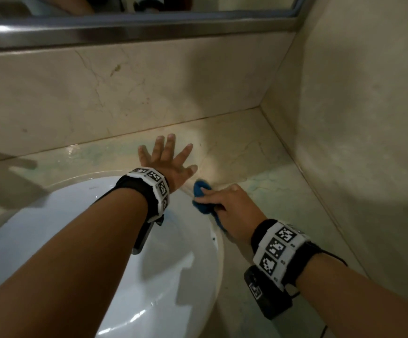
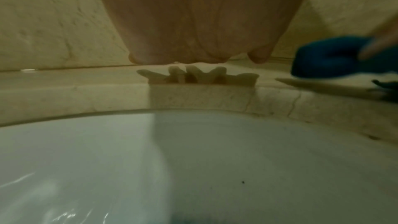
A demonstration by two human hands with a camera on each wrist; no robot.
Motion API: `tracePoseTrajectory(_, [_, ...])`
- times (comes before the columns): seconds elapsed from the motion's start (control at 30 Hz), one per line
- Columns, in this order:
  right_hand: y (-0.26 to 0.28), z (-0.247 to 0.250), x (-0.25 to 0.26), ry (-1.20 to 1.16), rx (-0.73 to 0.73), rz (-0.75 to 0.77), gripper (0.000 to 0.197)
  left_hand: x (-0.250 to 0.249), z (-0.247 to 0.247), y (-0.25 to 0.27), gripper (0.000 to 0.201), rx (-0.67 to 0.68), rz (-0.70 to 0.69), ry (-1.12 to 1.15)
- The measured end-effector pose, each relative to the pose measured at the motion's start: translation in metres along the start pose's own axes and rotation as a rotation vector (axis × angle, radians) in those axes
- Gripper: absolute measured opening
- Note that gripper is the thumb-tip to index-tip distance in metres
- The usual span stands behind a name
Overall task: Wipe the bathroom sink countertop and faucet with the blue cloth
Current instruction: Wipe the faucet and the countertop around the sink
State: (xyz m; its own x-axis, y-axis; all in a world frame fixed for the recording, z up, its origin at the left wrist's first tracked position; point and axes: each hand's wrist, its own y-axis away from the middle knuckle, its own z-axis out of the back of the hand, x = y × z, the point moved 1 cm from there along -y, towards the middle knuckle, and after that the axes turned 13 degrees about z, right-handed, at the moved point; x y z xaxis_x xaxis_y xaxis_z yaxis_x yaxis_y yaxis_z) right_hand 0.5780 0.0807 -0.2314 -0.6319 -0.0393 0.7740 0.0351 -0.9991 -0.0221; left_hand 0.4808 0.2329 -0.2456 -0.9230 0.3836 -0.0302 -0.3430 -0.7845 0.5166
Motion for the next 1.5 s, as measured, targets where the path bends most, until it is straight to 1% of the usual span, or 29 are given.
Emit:
tracePoseTrajectory(0.07, [-0.003, 0.017, -0.002, 0.104, -0.056, -0.044, 0.036, -0.008, -0.003, -0.004, 0.070, 0.028, 0.000, -0.020])
tracePoseTrajectory(0.17, [-0.010, 0.042, -0.020, 0.188, -0.170, -0.076, 0.041, -0.013, -0.007, -0.008, 0.082, 0.071, 0.024, -0.015])
tracePoseTrajectory(0.23, [-0.018, 0.053, -0.039, 0.281, -0.180, -0.116, 0.046, -0.013, -0.009, -0.011, 0.090, 0.072, 0.017, -0.021])
tracePoseTrajectory(0.3, [-0.025, 0.065, -0.058, 0.374, -0.155, -0.168, 0.048, -0.012, -0.010, -0.012, 0.097, 0.063, 0.014, -0.038])
tracePoseTrajectory(0.37, [-0.031, 0.079, -0.070, 0.366, -0.166, -0.220, 0.046, -0.012, -0.011, -0.013, 0.100, 0.053, 0.017, -0.051])
tracePoseTrajectory(0.43, [-0.033, 0.089, -0.079, 0.357, -0.128, -0.297, 0.047, -0.012, -0.012, -0.013, 0.100, 0.049, 0.014, -0.050])
tracePoseTrajectory(0.5, [-0.034, 0.091, -0.085, 0.341, -0.018, -0.390, 0.051, -0.011, -0.012, -0.013, 0.099, 0.051, 0.009, -0.042])
tracePoseTrajectory(0.57, [-0.031, 0.083, -0.082, 0.381, 0.109, -0.437, 0.060, -0.010, -0.012, -0.013, 0.099, 0.052, 0.008, -0.045])
tracePoseTrajectory(0.6, [-0.029, 0.076, -0.078, 0.429, 0.139, -0.422, 0.063, -0.010, -0.012, -0.013, 0.098, 0.052, 0.009, -0.047])
tracePoseTrajectory(0.63, [-0.025, 0.069, -0.072, 0.463, 0.139, -0.380, 0.064, -0.010, -0.012, -0.013, 0.098, 0.052, 0.010, -0.049])
tracePoseTrajectory(0.7, [-0.017, 0.053, -0.053, 0.498, 0.127, -0.265, 0.064, -0.011, -0.011, -0.012, 0.099, 0.052, 0.008, -0.050])
tracePoseTrajectory(0.77, [-0.009, 0.035, -0.032, 0.518, 0.185, -0.188, 0.064, -0.012, -0.011, -0.011, 0.099, 0.054, 0.008, -0.048])
tracePoseTrajectory(0.83, [-0.004, 0.019, -0.017, 0.516, 0.256, -0.155, 0.064, -0.012, -0.011, -0.010, 0.098, 0.051, 0.010, -0.051])
tracePoseTrajectory(0.9, [-0.001, 0.009, -0.009, 0.461, 0.275, -0.142, 0.061, -0.011, -0.010, -0.010, 0.098, 0.047, 0.009, -0.058])
tracePoseTrajectory(0.97, [0.003, 0.001, -0.007, 0.384, 0.239, -0.132, 0.057, -0.011, -0.010, -0.010, 0.098, 0.044, 0.006, -0.062])
tracePoseTrajectory(1.1, [0.011, -0.009, -0.008, 0.240, 0.107, -0.144, 0.050, -0.012, -0.009, -0.010, 0.095, 0.047, -0.004, -0.055])
tracePoseTrajectory(1.27, [0.013, -0.005, -0.010, 0.215, 0.154, -0.076, 0.049, -0.011, -0.009, -0.009, 0.089, 0.032, 0.001, -0.059])
tracePoseTrajectory(1.3, [0.013, -0.004, -0.010, 0.197, 0.114, -0.066, 0.049, -0.011, -0.010, -0.009, 0.089, 0.029, 0.000, -0.060])
tracePoseTrajectory(1.33, [0.012, -0.001, -0.011, 0.178, 0.042, -0.063, 0.048, -0.010, -0.009, -0.009, 0.089, 0.031, -0.001, -0.060])
tracePoseTrajectory(1.4, [0.008, 0.008, -0.016, 0.228, -0.081, -0.077, 0.049, -0.011, -0.010, -0.009, 0.091, 0.040, -0.003, -0.055])
tracePoseTrajectory(1.5, [-0.003, 0.026, -0.035, 0.409, -0.155, -0.033, 0.047, -0.010, -0.010, -0.009, 0.092, 0.045, -0.002, -0.049])
